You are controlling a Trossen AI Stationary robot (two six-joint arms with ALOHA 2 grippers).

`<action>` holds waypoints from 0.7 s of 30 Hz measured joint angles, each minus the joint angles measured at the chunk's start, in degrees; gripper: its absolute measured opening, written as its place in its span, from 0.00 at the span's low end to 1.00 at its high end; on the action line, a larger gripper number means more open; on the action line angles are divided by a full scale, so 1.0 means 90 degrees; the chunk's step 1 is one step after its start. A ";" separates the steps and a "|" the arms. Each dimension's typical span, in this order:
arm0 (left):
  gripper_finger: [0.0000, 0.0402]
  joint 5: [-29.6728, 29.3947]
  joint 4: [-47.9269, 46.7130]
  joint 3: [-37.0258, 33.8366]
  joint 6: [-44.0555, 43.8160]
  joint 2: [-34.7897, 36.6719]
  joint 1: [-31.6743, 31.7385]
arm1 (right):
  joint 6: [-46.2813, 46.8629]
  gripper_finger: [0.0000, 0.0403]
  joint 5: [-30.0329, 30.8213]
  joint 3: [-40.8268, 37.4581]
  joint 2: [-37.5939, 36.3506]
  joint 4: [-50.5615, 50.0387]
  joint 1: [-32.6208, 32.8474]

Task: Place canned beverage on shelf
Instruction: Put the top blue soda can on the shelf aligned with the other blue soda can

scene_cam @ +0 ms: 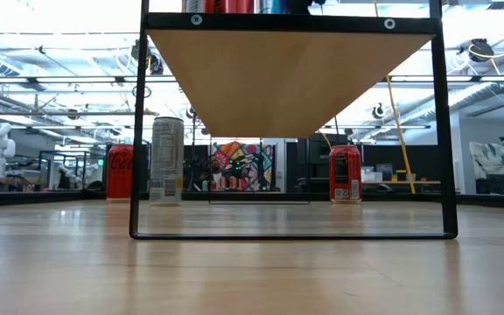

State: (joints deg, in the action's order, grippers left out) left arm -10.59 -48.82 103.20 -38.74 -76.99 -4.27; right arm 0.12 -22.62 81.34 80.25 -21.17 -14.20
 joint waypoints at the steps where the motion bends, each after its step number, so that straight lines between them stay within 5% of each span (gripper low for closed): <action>1: 0.98 0.0000 -0.0004 0.0000 0.0002 0.0000 0.0000 | 0.0029 0.53 -0.0008 -0.0123 -0.0019 0.0194 0.0000; 21: 0.99 -0.0005 -0.0019 0.0000 0.0002 0.0000 0.0007 | -0.0768 0.53 0.0244 -0.0291 0.0448 0.0544 -0.0002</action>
State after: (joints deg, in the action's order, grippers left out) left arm -10.63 -48.99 103.20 -38.72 -76.99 -4.21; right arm -6.79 -20.42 78.72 84.28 -16.27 -14.22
